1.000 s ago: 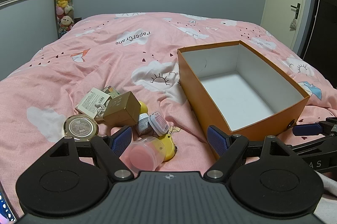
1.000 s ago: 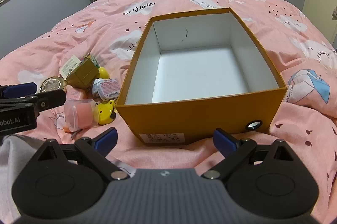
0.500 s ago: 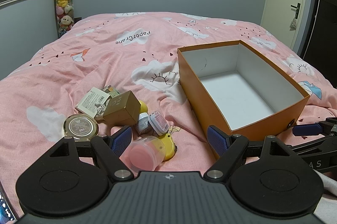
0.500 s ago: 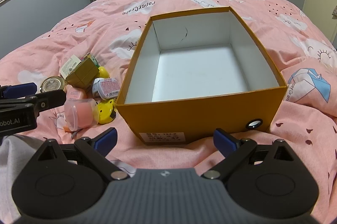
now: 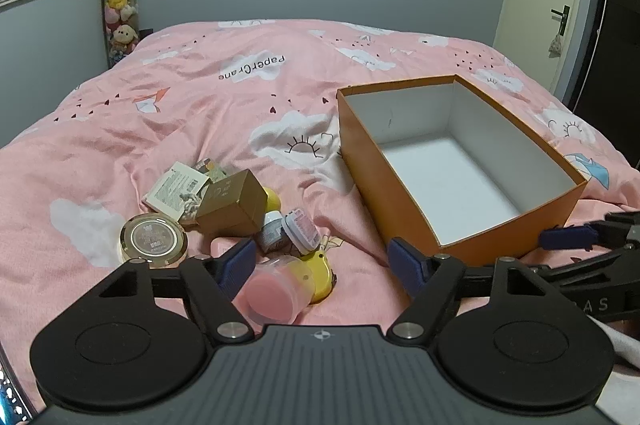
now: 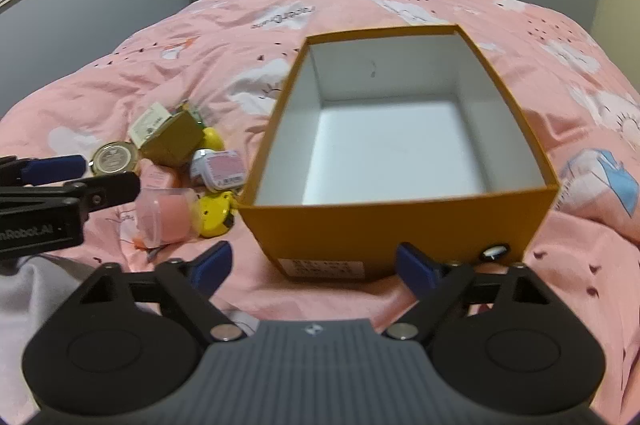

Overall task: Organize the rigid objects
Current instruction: 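Grasp the clear pink cup with the left tool while the right tool reaches for the gold cube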

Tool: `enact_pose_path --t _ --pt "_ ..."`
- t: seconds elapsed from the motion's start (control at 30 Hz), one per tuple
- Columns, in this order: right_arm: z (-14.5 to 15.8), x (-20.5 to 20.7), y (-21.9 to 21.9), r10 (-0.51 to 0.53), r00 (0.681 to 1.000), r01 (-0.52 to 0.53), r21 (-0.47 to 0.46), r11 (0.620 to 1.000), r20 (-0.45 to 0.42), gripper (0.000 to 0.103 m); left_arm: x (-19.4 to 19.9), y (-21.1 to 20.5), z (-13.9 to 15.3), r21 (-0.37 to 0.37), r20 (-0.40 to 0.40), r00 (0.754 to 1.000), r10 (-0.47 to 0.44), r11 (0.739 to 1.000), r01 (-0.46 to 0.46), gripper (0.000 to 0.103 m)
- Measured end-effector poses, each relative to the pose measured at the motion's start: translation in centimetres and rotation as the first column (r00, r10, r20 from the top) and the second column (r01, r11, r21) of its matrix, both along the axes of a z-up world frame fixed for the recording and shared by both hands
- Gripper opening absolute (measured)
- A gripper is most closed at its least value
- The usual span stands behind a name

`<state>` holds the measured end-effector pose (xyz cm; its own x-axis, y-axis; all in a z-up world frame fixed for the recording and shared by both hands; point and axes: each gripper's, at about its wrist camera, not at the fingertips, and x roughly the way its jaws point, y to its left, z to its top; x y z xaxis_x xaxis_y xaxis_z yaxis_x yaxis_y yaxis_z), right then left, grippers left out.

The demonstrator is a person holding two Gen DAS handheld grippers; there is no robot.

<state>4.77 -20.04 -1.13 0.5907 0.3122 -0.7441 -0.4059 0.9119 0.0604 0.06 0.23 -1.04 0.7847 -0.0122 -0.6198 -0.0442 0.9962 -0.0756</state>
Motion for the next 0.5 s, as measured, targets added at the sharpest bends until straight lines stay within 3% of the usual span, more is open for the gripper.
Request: enact_pose_path --t 0.33,0.5 --pt "1.2 1.6 1.9 0.136 0.991 -0.136 0.003 0.991 0.018 0.064 1.5 1.4 0.4 0.038 -0.067 0.998 -0.005 0.999 0.007 0.085" --pt "2.4 2.5 4.1 0.210 0.975 -0.210 -0.019 0.978 0.075 0.059 1.6 3.4 0.4 -0.032 -0.089 0.994 0.062 0.997 -0.065 0.088"
